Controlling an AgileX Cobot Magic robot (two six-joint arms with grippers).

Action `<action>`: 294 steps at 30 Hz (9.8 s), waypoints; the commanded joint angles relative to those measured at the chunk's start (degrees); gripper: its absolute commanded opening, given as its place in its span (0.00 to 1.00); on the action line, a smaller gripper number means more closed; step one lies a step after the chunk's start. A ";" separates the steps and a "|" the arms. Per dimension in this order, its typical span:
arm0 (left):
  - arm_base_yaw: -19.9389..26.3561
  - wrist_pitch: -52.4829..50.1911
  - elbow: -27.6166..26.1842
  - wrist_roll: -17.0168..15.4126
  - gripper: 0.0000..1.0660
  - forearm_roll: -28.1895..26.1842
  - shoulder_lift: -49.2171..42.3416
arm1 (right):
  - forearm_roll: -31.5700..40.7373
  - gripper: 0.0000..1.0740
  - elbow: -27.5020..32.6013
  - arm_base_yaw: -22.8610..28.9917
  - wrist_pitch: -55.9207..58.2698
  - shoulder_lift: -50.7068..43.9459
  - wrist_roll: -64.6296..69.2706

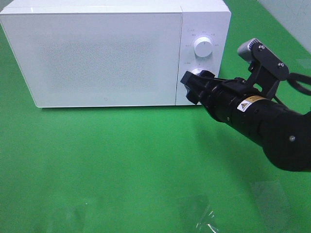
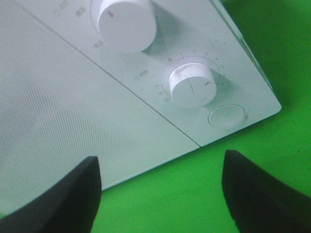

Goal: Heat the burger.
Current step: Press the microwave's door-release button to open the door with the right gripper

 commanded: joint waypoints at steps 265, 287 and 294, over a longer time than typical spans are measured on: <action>0.11 -0.11 0.29 0.06 0.85 -0.40 -0.34 | 9.40 0.00 -10.14 0.34 -5.04 17.02 57.35; 0.11 -0.11 0.29 0.06 0.85 -0.40 -0.34 | 6.88 0.00 -16.62 -3.44 -3.44 23.84 59.47; 0.11 -0.11 0.29 0.06 0.85 -0.40 -0.34 | 6.42 0.00 -18.11 -5.33 -2.12 24.24 58.27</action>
